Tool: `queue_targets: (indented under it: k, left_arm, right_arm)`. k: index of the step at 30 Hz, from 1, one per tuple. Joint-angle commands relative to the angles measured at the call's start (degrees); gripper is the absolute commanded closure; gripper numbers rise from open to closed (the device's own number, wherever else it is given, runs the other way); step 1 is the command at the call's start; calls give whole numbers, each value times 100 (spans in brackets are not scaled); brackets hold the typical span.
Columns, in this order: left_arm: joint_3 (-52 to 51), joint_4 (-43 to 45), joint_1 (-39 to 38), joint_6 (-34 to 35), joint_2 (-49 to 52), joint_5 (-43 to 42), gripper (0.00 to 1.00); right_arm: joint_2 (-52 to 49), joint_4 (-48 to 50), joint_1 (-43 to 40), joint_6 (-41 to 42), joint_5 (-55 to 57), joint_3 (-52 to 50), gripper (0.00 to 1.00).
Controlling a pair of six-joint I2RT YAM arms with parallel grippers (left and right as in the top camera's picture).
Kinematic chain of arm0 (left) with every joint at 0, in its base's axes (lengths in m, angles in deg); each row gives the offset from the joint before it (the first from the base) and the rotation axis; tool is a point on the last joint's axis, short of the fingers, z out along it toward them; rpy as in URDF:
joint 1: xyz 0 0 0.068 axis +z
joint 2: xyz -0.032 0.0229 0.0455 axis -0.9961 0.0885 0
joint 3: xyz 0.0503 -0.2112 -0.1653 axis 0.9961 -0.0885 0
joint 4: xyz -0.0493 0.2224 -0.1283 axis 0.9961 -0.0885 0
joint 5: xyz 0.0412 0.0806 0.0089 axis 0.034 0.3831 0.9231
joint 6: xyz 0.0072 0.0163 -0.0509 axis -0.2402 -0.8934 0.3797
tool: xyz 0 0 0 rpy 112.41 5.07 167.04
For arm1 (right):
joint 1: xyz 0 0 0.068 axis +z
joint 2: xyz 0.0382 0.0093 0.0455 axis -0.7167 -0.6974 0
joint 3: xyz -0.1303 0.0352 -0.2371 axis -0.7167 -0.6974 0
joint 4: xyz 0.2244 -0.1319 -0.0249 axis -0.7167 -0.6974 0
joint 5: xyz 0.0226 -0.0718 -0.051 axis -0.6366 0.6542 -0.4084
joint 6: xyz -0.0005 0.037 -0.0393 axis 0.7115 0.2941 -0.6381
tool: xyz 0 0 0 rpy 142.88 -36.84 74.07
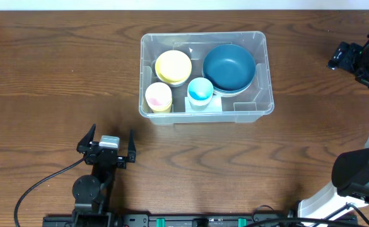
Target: Pack container
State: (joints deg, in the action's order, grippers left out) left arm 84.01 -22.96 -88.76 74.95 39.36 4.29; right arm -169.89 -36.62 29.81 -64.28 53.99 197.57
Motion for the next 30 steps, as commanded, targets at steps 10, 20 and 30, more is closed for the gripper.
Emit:
queue_targets:
  k: [10,20,30]
  left_arm:
    - [-68,-240,28,-33,-33,-44,2]
    - [-68,-240,28,-31,-33,-44,2]
    - [-68,-240,28,-31,-33,-44,2]
  right_arm:
    - [-13,-4,-26,81,-2,-2,1]
    - [96,-7,505,81,0,-2,1]
    - [946,-4,2048,81,-2,-2,1]
